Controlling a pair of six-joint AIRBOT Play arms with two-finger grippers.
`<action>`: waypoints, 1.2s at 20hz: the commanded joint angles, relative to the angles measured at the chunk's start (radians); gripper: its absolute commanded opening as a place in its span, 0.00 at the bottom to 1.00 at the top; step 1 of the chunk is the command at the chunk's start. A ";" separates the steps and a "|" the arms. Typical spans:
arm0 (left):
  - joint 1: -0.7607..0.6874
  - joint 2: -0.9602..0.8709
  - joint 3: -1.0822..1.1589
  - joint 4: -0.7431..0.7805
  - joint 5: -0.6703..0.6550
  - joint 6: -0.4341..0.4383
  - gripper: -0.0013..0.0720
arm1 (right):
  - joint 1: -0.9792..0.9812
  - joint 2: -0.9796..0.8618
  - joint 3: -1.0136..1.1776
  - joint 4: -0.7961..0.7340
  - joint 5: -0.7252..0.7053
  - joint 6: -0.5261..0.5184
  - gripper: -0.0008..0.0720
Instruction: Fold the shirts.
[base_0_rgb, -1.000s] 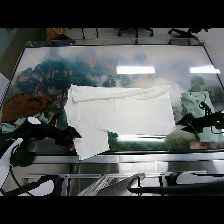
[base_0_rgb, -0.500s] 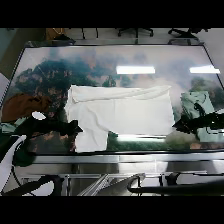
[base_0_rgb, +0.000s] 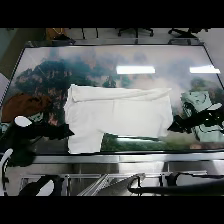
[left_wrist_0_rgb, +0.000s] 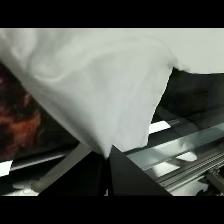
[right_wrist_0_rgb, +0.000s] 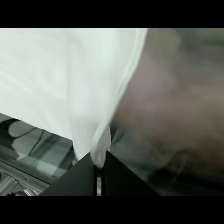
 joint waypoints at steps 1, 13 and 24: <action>0.045 0.179 -0.039 0.134 -0.137 -0.089 0.04 | 0.005 0.095 0.000 -0.263 0.094 0.215 0.05; 0.007 0.137 0.273 0.116 0.031 -0.076 0.04 | 0.007 0.234 0.045 0.290 -0.233 -0.044 0.05; -0.103 -0.588 0.613 0.123 0.204 -0.032 0.07 | 0.116 -0.113 0.046 0.402 -0.586 -0.292 0.06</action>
